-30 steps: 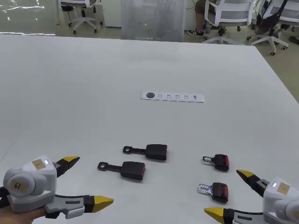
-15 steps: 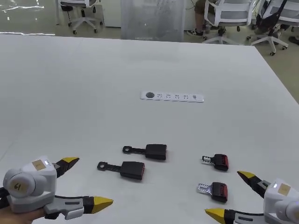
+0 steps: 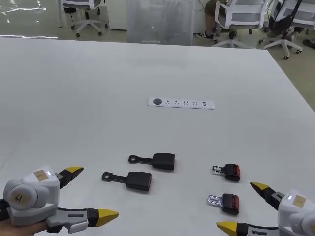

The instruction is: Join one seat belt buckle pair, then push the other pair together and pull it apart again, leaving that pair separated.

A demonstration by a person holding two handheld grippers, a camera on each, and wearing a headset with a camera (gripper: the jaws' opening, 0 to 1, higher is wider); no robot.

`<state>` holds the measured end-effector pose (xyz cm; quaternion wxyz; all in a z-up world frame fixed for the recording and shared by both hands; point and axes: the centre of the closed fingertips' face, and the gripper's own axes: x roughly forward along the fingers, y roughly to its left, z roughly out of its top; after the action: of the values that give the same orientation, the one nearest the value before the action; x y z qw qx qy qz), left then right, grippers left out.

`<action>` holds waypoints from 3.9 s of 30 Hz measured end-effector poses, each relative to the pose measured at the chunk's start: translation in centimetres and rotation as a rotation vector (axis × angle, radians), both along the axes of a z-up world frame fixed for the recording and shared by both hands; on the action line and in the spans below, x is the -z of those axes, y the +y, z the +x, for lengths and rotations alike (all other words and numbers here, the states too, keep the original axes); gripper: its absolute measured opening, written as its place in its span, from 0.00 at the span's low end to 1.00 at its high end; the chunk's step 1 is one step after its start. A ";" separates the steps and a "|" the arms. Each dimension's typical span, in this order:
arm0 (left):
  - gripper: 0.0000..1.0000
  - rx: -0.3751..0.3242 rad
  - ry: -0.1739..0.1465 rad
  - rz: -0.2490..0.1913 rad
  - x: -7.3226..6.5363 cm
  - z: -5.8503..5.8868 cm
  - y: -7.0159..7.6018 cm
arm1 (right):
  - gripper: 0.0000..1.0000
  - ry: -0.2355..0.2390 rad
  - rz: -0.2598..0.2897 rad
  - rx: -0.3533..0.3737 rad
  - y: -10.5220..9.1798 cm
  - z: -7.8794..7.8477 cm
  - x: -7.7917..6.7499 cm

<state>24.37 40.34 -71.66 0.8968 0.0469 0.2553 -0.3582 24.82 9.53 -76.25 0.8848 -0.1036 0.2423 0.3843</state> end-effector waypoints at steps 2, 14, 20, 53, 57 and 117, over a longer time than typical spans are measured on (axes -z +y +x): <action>1.00 -0.002 0.002 -0.002 0.1 0.0 0.0 | 0.95 -0.001 -0.003 0.004 -0.2 0.1 0.0; 1.00 0.004 0.011 -0.001 0.6 0.4 -0.4 | 0.95 0.008 -0.008 0.016 -0.9 0.2 0.2; 1.00 0.015 0.016 0.000 0.8 0.9 -1.0 | 0.94 0.013 -0.022 0.016 -1.5 0.4 0.5; 0.98 0.092 0.089 0.021 4.0 4.1 -4.5 | 0.85 0.086 -0.120 -0.066 -2.5 2.1 3.8; 0.97 0.113 0.105 0.020 4.5 4.6 -5.2 | 0.85 0.099 -0.131 -0.086 -2.5 2.3 4.4; 0.43 0.667 0.138 0.356 14.1 8.8 -7.0 | 0.48 0.293 -0.199 -0.383 -3.0 2.9 9.4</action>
<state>33.14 33.32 -85.79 0.6895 0.2583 0.3439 -0.5828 27.75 6.49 -85.65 0.7368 -0.1772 0.3804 0.5301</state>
